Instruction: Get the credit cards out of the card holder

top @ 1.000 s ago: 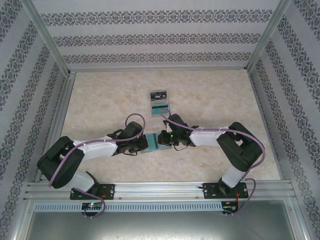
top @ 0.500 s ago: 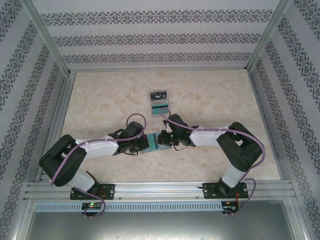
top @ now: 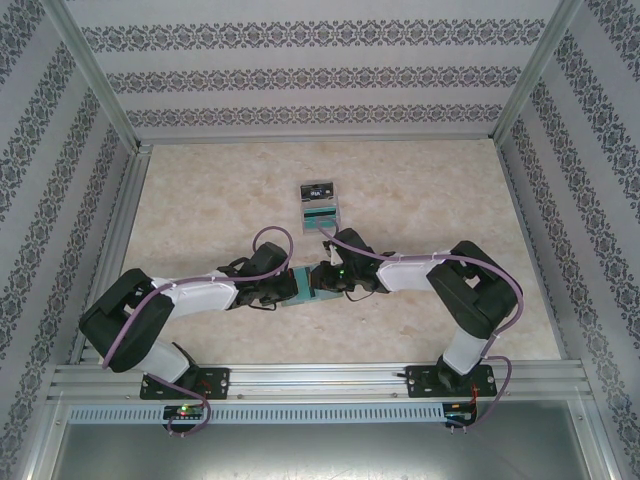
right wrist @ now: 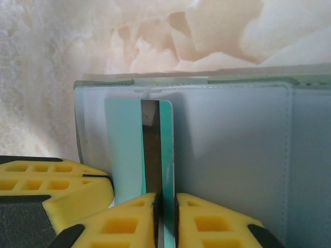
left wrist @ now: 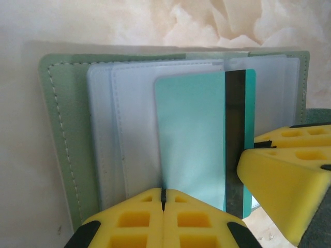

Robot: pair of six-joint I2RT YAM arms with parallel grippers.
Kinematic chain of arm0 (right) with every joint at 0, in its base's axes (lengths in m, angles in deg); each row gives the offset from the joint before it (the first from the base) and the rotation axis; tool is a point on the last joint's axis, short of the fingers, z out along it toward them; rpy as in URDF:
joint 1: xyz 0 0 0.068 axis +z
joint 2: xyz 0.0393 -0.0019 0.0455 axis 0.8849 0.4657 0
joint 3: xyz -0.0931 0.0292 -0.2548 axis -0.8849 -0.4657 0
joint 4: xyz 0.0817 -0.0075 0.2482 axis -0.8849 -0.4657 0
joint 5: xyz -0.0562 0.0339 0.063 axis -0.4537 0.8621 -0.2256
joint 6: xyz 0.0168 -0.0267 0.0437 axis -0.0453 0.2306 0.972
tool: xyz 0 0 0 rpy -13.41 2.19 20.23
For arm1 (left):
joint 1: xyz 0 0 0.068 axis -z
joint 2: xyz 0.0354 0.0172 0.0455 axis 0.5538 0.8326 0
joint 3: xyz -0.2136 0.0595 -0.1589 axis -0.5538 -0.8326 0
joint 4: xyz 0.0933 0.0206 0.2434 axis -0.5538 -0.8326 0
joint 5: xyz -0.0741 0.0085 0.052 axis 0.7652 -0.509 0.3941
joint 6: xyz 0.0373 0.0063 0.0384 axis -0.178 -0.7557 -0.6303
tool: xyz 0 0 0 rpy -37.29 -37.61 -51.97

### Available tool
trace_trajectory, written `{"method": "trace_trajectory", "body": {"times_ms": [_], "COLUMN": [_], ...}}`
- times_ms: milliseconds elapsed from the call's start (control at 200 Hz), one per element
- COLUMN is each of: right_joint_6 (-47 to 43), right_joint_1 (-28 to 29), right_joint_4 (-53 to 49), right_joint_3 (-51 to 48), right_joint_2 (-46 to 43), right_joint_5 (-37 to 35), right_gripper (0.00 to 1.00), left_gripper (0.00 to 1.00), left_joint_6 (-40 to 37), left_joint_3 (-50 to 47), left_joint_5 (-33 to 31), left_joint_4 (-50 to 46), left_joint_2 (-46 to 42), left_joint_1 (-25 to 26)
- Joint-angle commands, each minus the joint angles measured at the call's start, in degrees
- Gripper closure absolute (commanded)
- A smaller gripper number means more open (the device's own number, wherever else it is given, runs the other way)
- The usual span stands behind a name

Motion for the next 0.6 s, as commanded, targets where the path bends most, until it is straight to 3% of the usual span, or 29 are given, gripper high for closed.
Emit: {"method": "trace_trajectory", "body": {"times_ms": [0,65,595], "right_joint_6": [-0.2,-0.2,-3.1], "right_joint_1": [-0.4,-0.8,-6.7], "right_joint_4": [1.4,1.5,-2.0], "right_joint_3": [0.3,-0.4,-7.9], "right_joint_2": [1.0,0.4,-14.2], "right_joint_5": [1.6,1.4,2.6], "right_gripper": [0.92,1.00,1.00], "left_gripper": [0.99,0.99,1.00], "left_joint_6": [-0.7,-0.8,-0.6], "left_joint_3": [-0.2,-0.4,-0.4], "left_joint_5": [-1.6,-1.6,-2.7], "left_joint_4": [-4.5,-4.4,-6.2], "left_joint_2": [1.7,1.5,-3.5], "left_joint_1": [0.6,0.6,0.6]}}
